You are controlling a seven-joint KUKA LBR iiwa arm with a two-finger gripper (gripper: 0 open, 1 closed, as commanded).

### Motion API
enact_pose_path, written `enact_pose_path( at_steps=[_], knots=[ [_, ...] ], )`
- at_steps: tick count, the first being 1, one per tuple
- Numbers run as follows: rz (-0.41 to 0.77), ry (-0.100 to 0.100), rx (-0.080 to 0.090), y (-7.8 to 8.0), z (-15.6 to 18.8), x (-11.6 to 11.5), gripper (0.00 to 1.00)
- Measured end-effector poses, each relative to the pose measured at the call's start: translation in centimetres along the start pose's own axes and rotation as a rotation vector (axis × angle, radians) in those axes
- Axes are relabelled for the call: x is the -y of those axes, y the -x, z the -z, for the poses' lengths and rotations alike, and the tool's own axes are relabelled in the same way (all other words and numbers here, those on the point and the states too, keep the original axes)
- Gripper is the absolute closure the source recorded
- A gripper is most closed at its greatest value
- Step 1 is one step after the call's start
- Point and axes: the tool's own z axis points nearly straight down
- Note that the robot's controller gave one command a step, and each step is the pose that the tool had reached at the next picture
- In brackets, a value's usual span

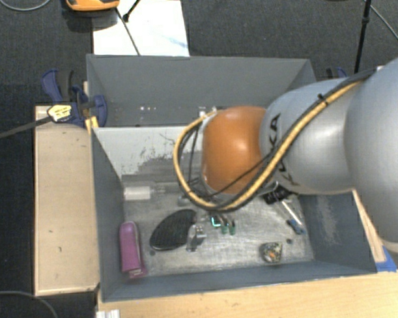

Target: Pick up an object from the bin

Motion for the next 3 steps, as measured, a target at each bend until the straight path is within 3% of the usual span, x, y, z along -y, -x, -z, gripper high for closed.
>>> enact_pose_path(
  at_steps=[1,2,3],
  knots=[
    [0.158,0.002,0.006,-0.3,-7.0,-0.6,0.00],
    [0.150,0.001,0.006,-0.3,-6.9,-0.6,1.00],
    [0.108,0.002,0.008,1.2,7.5,-2.5,1.00]
  ],
)
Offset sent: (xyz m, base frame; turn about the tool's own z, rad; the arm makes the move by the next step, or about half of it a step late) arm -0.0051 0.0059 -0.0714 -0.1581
